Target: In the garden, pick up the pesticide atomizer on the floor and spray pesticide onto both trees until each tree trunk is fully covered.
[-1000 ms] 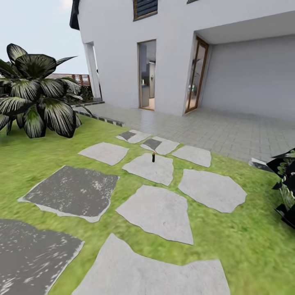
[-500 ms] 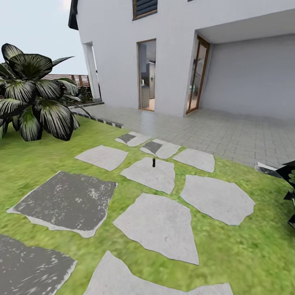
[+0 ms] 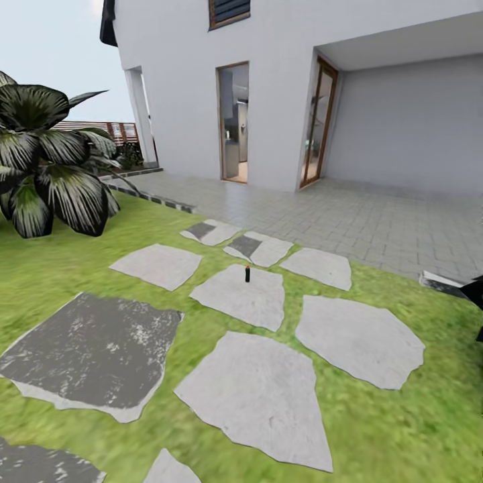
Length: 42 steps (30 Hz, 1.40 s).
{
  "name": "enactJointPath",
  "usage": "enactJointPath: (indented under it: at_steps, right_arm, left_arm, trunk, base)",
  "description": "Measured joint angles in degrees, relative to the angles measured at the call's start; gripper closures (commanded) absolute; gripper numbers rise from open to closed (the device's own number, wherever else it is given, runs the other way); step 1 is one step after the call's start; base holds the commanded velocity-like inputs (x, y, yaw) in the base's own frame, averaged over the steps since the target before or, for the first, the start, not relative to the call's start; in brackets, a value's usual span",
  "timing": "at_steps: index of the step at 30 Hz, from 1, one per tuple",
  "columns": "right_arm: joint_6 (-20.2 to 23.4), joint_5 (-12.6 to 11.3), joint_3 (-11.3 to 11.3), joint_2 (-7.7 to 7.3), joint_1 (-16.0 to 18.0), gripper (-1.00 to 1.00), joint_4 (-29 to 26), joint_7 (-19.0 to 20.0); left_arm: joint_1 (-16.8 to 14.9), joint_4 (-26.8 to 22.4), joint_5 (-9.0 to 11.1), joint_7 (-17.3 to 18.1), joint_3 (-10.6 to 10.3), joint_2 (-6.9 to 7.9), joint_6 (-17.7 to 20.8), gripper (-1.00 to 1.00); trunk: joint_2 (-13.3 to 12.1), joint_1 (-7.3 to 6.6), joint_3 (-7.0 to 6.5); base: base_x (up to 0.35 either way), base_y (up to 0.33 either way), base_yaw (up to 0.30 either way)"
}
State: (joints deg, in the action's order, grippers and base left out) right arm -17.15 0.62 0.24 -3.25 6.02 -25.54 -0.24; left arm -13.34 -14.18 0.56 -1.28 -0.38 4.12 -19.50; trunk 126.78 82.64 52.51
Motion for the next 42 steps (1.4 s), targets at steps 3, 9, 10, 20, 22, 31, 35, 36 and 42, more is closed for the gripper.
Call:
enactJointPath:
  at_steps: [3, 9, 10, 20, 22, 31, 35, 36, 42]
  right_arm:
    - [0.0, 0.0, 0.0, 0.00, 0.0, -1.00, 0.0, 0.0]
    - [0.0, 0.0, 0.0, 0.00, 0.0, -1.00, 0.0, 0.0]
    - [0.0, 0.0, 0.0, 0.00, 0.0, -1.00, 0.0, 0.0]
    - [-0.1, -0.1, 0.0, 0.00, 0.0, -1.00, 0.0, 0.0]
    - [-0.1, 0.0, 0.0, 0.00, 0.0, -1.00, 0.0, 0.0]
    - [-0.1, 0.0, 0.0, 0.00, 0.0, -1.00, 0.0, 0.0]
    - [-0.1, 0.0, 0.0, 0.00, 0.0, -1.00, 0.0, 0.0]
    - [-0.1, 0.0, 0.0, -0.02, 0.0, -1.00, 0.0, 0.0]
    - [0.0, -0.1, 0.0, 0.00, 0.0, -1.00, 0.0, 0.1]
  left_arm:
    - [0.0, 0.0, 0.0, 0.0, 0.0, 0.00, 0.0, -1.00]
    - [0.0, 0.0, 0.0, 0.0, 0.0, 0.00, 0.0, -1.00]
    - [0.0, 0.0, 0.0, 0.0, 0.0, 0.00, 0.0, -1.00]
    - [0.0, 0.0, 0.0, 0.0, 0.0, 0.01, 0.0, -1.00]
    - [0.0, 0.0, 0.0, 0.0, 0.0, 0.00, 0.0, -1.00]
    - [0.0, 0.0, 0.0, 0.0, 0.0, 0.00, 0.0, -1.00]
    - [0.0, 0.0, 0.0, 0.0, 0.0, 0.00, 0.0, -1.00]
    - [0.0, 0.0, 0.0, 0.0, 0.0, 0.00, 0.0, -1.00]
    - [0.0, 0.0, 0.0, 0.0, 0.0, 0.00, 0.0, -1.00]
  trunk:
    - [0.0, 0.00, 0.00]
    - [0.0, 0.00, 0.00]
    - [0.0, 0.00, 0.00]
    - [0.0, -0.01, 0.00]
    - [0.0, 0.00, 0.00]
    - [0.0, 0.00, 0.00]
    - [0.0, 0.00, 0.00]
    - [0.0, 0.00, 0.00]
    - [0.0, 0.00, 0.00]
  base:
    - [0.340, 0.000, -0.271]
    - [0.340, 0.000, -0.289]
    - [0.340, 0.000, -0.293]
    - [0.340, -0.011, -0.132]
    - [0.340, -0.096, -0.013]
    - [0.340, -0.133, -0.001]
    - [0.340, -0.137, 0.000]
    - [0.340, -0.137, 0.000]
    - [0.340, -0.137, 0.000]
